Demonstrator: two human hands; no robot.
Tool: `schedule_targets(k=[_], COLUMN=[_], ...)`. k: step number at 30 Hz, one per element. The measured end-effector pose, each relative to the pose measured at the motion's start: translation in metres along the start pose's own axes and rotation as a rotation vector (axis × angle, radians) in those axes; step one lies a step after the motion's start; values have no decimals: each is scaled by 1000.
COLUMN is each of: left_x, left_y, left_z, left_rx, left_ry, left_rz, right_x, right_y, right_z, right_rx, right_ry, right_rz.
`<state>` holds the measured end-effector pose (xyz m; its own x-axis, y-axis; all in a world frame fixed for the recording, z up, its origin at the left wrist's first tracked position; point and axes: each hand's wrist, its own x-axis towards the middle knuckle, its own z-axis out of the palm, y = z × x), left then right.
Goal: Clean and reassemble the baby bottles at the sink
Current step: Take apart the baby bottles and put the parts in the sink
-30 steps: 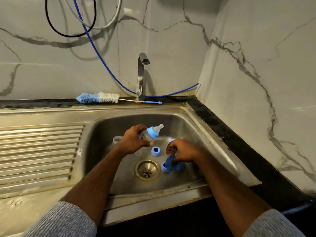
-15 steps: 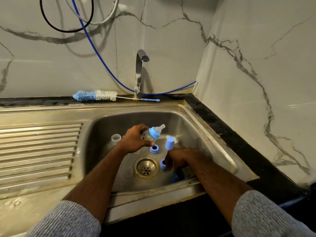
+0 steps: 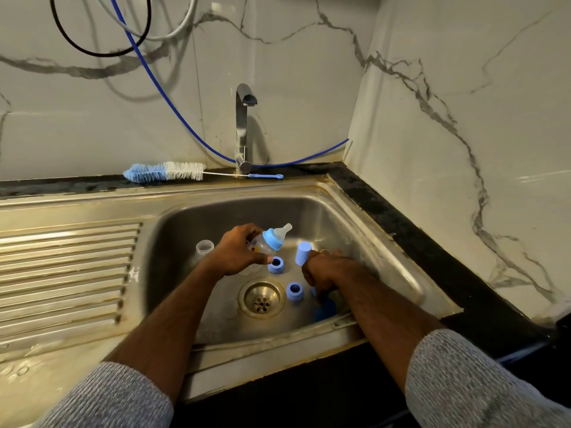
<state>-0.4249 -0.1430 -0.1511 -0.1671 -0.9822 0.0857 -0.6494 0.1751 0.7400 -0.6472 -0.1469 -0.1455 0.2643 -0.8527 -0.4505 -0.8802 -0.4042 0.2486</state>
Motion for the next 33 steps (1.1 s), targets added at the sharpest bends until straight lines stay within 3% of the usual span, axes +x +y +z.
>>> schedule_targets(k=[3, 7, 9, 11, 17, 26, 33], left_x=[-1, -1, 0, 2, 2, -1, -13], left_y=[0, -2, -2, -2, 2, 7, -2], left_z=[-1, -4, -5, -5, -5, -21, -35], left_rx=[-1, 33, 77, 128, 181, 160, -47], left_ry=[-5, 13, 12, 2, 12, -65, -303], left_rz=[11, 26, 44, 56, 92, 180, 81], right_x=[1, 13, 17, 17, 23, 21, 7], right_y=[3, 9, 10, 8, -7, -7, -6], right_z=[-2, -5, -12, -16, -15, -20, -22], right_rx=[238, 1009, 1356, 1504, 1295, 1402, 1266], right_ry=[85, 459, 460, 356, 308, 311, 362], right_rz=[-1, -18, -30, -91, -209, -370, -544])
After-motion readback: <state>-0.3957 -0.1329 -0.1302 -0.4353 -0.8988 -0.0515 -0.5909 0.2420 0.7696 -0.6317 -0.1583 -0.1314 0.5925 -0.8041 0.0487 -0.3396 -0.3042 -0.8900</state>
